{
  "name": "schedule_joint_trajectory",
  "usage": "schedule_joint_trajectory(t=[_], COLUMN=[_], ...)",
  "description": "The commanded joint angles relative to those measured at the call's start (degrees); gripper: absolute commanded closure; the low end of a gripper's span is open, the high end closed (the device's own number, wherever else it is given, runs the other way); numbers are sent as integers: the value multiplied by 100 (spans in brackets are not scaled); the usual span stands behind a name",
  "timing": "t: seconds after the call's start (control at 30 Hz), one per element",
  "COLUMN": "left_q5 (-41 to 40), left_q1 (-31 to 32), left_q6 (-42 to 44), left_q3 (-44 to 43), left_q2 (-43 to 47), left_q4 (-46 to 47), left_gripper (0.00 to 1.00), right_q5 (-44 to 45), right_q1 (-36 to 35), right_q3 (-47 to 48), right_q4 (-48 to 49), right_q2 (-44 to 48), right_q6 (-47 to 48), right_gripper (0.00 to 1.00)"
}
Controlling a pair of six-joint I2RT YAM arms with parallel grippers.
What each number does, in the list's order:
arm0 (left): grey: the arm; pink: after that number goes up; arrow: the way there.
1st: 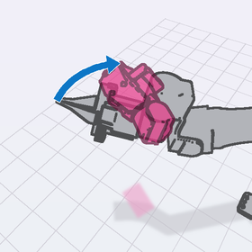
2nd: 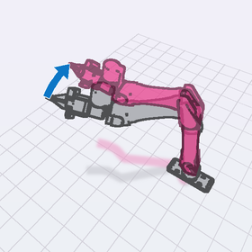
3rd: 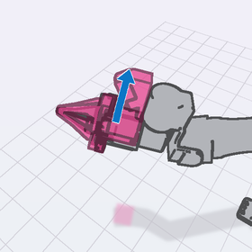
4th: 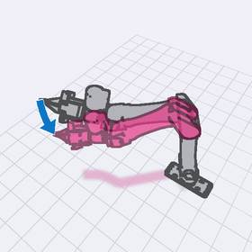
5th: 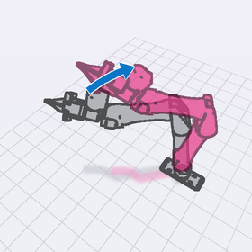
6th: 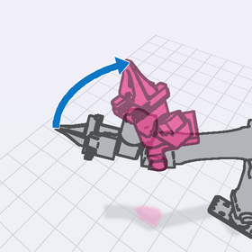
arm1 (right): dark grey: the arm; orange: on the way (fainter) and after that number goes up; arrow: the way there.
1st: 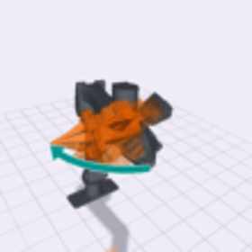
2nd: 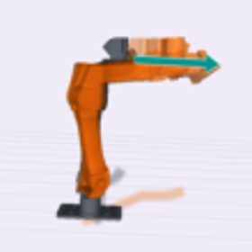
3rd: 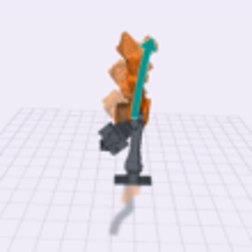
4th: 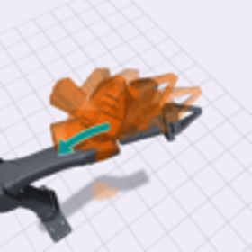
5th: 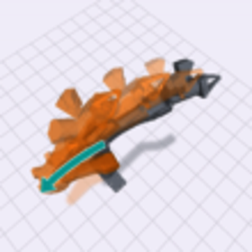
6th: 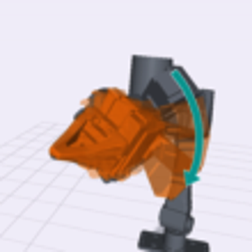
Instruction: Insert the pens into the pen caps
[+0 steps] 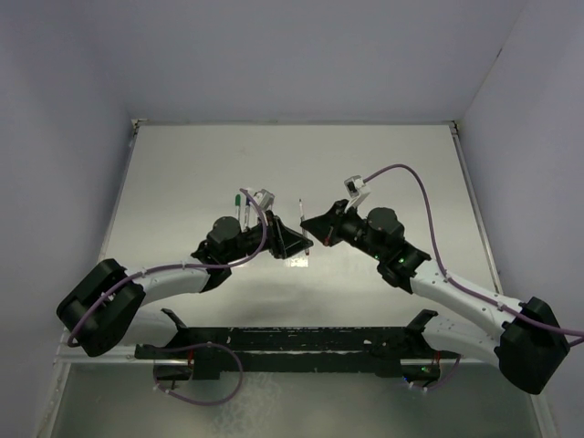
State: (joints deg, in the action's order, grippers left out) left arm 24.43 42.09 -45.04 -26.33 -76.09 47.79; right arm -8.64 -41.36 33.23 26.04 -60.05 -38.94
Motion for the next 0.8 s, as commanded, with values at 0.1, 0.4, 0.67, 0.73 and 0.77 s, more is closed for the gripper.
schedule_joint_trajectory(t=[0.1,0.4,0.67,0.73,0.77], left_q5=[-34,-188,-376,-449,-487], left_q1=[21,19,27,19,21], left_q6=[-32,-43,-4,56,78], left_q3=[-165,-145,45,161,217], left_q2=[59,172,407,556,648], left_q4=[469,478,91,-120,-233], left_gripper=[67,96,100,100,100], right_q5=[-94,-102,-66,4,39], right_q1=[-80,-141,-235,-251,-263], right_q3=[-19,-9,181,292,343], right_q4=[293,286,-30,-299,-391], right_q2=[-2,-158,-95,-1,59], right_q6=[-13,-29,230,368,440], right_gripper=[100,100,98,91,89])
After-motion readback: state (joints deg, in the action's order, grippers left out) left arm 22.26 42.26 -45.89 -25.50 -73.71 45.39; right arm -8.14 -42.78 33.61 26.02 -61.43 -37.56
